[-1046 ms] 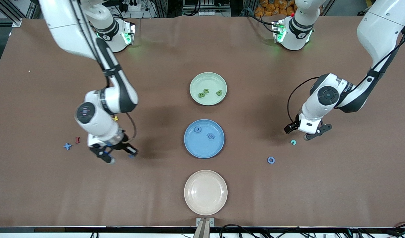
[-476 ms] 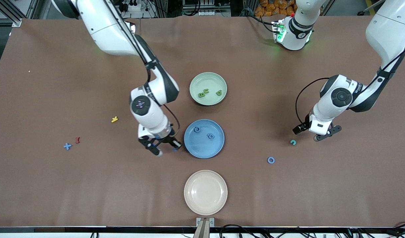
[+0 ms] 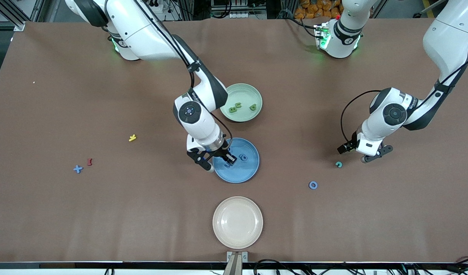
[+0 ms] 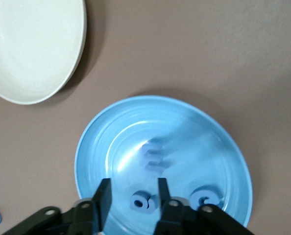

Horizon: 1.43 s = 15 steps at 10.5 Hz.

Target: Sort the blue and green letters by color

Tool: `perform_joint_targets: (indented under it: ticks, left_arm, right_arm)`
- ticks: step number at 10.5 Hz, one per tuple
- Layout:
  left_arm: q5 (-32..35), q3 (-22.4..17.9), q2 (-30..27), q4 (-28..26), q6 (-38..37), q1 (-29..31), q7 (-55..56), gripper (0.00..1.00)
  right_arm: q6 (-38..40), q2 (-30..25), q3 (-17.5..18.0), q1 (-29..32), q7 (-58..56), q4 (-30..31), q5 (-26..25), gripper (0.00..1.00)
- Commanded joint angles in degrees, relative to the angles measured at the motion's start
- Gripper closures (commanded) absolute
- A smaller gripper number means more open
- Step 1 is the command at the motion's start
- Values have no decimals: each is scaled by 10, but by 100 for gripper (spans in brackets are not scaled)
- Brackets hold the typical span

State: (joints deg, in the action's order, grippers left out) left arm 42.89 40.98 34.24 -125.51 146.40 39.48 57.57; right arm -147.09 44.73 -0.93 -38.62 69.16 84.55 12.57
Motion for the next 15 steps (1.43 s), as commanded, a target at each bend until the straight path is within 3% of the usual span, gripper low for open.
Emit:
perform_joint_targets:
  ticks: [1, 2, 3, 4, 7, 11, 15]
  left_arm:
    - [18, 4, -1, -9, 9, 9, -2, 0]
    - [18, 4, -2, -8, 9, 9, -1, 19]
    - [17, 4, -2, -8, 9, 9, -1, 81]
    - [18, 4, -2, -9, 9, 9, -2, 100]
    - [18, 4, -3, -12, 9, 8, -2, 100]
    - [18, 9, -8, -3, 8, -6, 3, 100]
    - [17, 12, -19, 6, 8, -105, 72, 100]
  right_arm:
    - [8, 12, 1, -1, 2, -21, -5, 0]
    - [15, 9, 1, 5, -3, -18, -20, 0]
    - [43, 4, 0, 15, -26, -16, -45, 0]
    - [91, 1, 0, 36, -74, -16, -68, 0]
    - [152, -8, -12, 94, -207, -15, -76, 0]
    - [162, -25, -40, 174, -320, 3, -76, 0]
    - [162, -96, -49, 294, -406, 76, -76, 0]
